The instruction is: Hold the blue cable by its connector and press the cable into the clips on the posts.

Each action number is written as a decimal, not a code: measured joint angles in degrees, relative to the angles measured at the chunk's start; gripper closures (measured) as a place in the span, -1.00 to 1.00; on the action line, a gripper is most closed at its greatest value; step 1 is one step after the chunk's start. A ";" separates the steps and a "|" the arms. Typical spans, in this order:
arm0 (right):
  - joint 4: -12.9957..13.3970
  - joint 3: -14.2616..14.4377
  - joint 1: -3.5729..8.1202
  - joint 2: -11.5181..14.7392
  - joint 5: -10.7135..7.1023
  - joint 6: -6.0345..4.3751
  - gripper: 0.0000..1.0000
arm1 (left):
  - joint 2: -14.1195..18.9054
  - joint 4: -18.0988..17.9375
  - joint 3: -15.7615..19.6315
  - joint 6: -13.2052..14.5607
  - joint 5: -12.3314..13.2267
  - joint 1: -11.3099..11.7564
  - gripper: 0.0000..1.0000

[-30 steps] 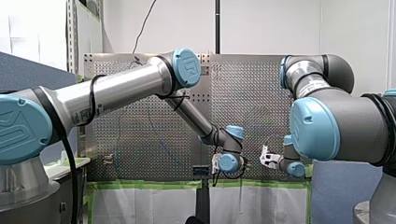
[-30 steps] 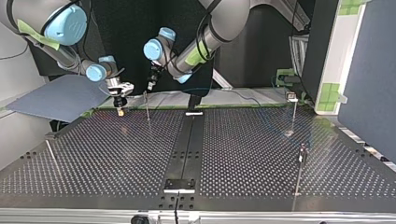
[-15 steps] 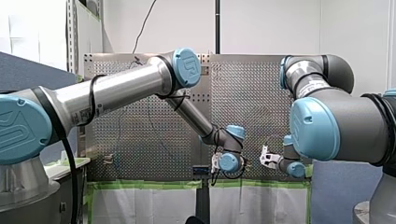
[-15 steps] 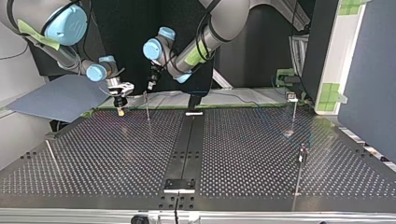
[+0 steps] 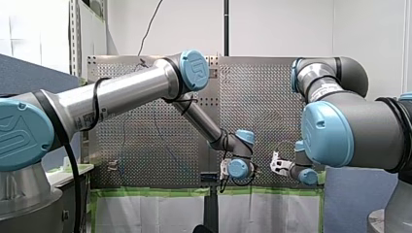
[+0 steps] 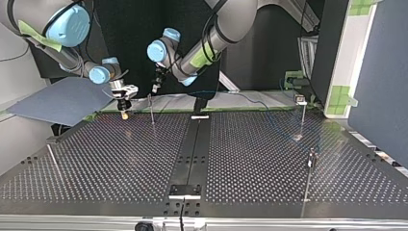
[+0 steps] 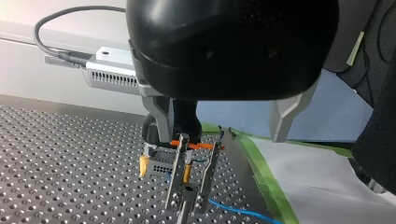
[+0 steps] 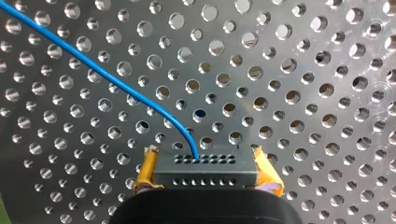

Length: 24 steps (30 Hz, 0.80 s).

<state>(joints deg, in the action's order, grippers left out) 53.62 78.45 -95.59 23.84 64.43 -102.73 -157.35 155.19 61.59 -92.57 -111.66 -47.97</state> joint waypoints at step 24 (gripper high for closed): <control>4.69 9.19 0.90 0.29 -5.14 4.89 1.00 | 8.16 -1.34 8.55 0.29 -6.61 -1.52 -0.98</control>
<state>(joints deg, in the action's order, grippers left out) 58.32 87.64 -94.68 24.13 59.29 -97.84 -149.19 153.85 70.14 -92.28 -118.27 -49.49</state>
